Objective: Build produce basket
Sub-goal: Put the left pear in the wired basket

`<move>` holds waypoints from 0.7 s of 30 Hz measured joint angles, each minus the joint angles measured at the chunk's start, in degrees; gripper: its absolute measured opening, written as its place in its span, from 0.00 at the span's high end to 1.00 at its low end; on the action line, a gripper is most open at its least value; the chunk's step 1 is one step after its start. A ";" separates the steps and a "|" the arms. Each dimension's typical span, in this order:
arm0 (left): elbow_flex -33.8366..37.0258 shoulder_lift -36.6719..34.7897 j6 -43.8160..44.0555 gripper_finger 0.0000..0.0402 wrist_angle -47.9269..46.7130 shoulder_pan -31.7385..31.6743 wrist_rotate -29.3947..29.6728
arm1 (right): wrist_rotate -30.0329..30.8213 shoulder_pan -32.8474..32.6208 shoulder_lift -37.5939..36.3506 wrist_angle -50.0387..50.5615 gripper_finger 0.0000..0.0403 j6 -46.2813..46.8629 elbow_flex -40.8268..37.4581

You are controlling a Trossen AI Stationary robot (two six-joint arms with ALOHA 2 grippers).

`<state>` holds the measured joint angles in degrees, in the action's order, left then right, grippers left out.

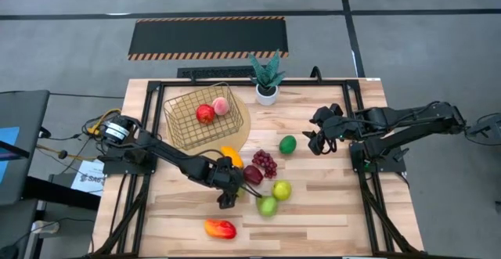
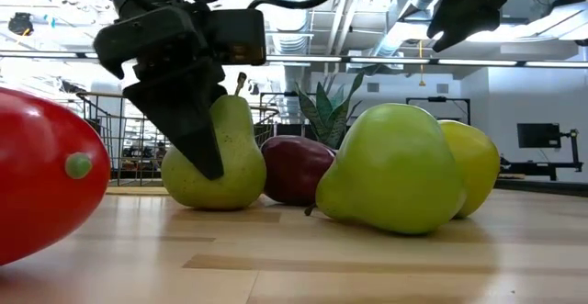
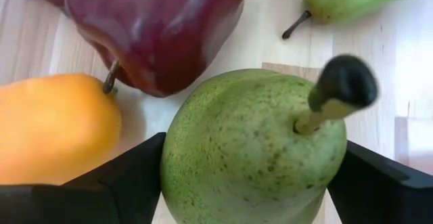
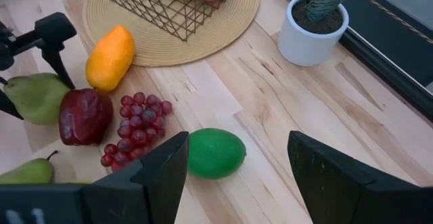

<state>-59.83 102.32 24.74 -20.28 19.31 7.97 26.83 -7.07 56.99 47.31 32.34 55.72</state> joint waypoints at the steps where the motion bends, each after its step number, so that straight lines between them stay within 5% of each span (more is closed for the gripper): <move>1: 0.00 0.00 1.43 0.23 0.04 -0.09 -0.18 | 0.00 -0.02 0.01 0.04 0.32 0.00 0.00; 11: 0.00 -5.09 15.04 0.22 -0.15 -0.55 -0.24 | 0.00 0.00 0.00 0.05 0.32 0.02 0.00; 21: 0.00 -21.05 30.19 0.21 0.92 -2.56 -0.11 | 0.00 0.00 0.01 0.02 0.32 0.22 0.00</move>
<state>-59.83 81.27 54.94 -19.36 16.75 7.85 26.83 -7.07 57.00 47.33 32.56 55.72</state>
